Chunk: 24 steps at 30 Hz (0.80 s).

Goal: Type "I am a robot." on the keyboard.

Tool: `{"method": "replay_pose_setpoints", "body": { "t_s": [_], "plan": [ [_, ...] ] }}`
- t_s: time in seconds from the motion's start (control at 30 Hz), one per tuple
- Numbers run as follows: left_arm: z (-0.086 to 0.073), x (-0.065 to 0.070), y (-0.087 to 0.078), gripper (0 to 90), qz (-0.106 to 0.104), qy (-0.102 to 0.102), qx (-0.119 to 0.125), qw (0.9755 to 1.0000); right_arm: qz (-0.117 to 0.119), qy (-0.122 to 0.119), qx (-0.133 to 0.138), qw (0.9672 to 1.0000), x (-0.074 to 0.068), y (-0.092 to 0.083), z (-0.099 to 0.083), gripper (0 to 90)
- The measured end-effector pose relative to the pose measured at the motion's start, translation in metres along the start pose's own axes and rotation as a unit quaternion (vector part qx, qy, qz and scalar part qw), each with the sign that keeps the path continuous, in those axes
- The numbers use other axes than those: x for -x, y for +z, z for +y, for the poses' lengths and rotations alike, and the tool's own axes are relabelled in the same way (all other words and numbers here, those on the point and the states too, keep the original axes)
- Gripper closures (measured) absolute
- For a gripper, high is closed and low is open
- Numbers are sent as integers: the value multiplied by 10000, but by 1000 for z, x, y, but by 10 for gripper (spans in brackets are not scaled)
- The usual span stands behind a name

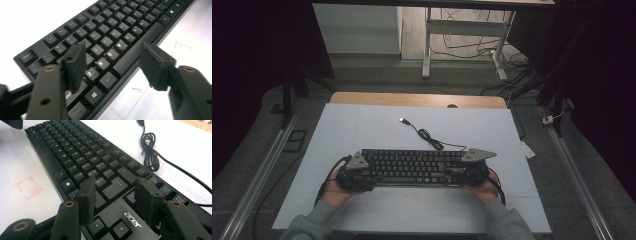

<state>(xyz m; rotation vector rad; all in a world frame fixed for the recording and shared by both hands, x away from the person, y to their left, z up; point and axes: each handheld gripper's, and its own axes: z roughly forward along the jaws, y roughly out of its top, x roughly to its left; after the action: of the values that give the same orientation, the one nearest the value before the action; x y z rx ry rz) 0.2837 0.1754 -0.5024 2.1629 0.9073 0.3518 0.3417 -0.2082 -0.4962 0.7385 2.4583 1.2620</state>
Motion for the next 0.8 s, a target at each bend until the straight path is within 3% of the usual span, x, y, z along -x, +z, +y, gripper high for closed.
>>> {"method": "replay_pose_setpoints", "body": {
  "t_s": [0.23,0.47,0.8],
  "plan": [
    [4,6,7,555,-148,111,-93,9998,-6,11,-29,10000,0,2,-1,523],
    [9,11,16,606,-208,182,-162,9995,-20,-5,-67,10000,0,3,-1,524],
    [17,20,31,884,-318,303,-283,9986,-16,-13,-73,10000,-1,3,-1,523]
  ]
}}
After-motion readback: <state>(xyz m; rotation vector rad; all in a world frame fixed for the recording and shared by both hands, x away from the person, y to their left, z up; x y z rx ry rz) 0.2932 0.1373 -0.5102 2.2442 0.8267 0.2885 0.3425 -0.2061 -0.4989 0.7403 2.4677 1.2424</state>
